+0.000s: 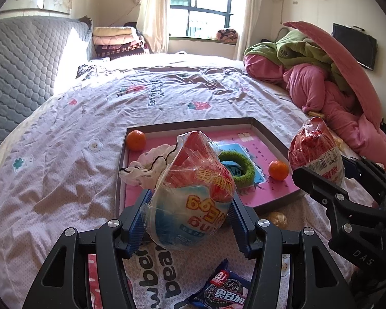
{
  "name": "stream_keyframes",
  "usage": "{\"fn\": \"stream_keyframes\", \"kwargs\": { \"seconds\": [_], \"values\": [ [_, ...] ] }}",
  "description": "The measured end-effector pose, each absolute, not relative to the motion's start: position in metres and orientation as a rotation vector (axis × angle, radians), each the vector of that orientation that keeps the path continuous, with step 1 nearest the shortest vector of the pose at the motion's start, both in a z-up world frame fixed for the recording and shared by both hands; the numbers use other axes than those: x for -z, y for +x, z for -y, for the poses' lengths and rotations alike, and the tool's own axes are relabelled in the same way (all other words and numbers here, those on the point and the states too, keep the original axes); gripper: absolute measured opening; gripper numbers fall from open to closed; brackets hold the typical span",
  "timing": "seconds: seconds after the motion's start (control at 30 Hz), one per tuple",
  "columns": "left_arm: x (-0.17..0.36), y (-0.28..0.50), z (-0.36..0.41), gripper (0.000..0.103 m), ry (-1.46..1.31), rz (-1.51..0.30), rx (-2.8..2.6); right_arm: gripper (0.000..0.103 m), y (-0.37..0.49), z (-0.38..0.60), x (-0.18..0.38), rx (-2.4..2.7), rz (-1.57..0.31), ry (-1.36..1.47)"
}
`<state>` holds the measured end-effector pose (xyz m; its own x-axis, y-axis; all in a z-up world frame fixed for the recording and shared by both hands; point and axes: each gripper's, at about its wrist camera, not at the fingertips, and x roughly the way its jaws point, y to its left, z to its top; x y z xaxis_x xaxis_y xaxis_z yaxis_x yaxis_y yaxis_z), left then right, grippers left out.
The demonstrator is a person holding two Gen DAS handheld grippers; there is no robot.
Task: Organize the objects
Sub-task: 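Lift both held candy eggs and carry them over the tray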
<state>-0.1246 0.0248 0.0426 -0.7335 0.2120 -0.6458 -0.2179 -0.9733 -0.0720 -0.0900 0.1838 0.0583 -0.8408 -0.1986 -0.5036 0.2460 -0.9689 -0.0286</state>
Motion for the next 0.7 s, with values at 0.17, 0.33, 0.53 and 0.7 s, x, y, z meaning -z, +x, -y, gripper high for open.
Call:
{"fn": "stream_keyframes", "kwargs": {
  "seconds": [0.17,0.33,0.53,0.7],
  "values": [
    [-0.046,-0.131,-0.020,0.060,-1.010,-0.005,-2.741,0.053,-0.096,-0.183,-0.062,2.808,-0.142,0.740],
    [-0.052,-0.135,-0.018,0.060,-0.989,-0.003,-2.757,0.053,-0.102,-0.182,-0.067,2.812,-0.155,0.718],
    [-0.061,-0.142,-0.016,0.060,-0.959,-0.001,-2.772,0.053,-0.107,-0.180,-0.069,2.810,-0.178,0.707],
    [-0.070,-0.148,-0.010,0.060,-0.931,0.008,-2.794,0.053,-0.112,-0.181,-0.074,2.815,-0.181,0.693]
  ]
}}
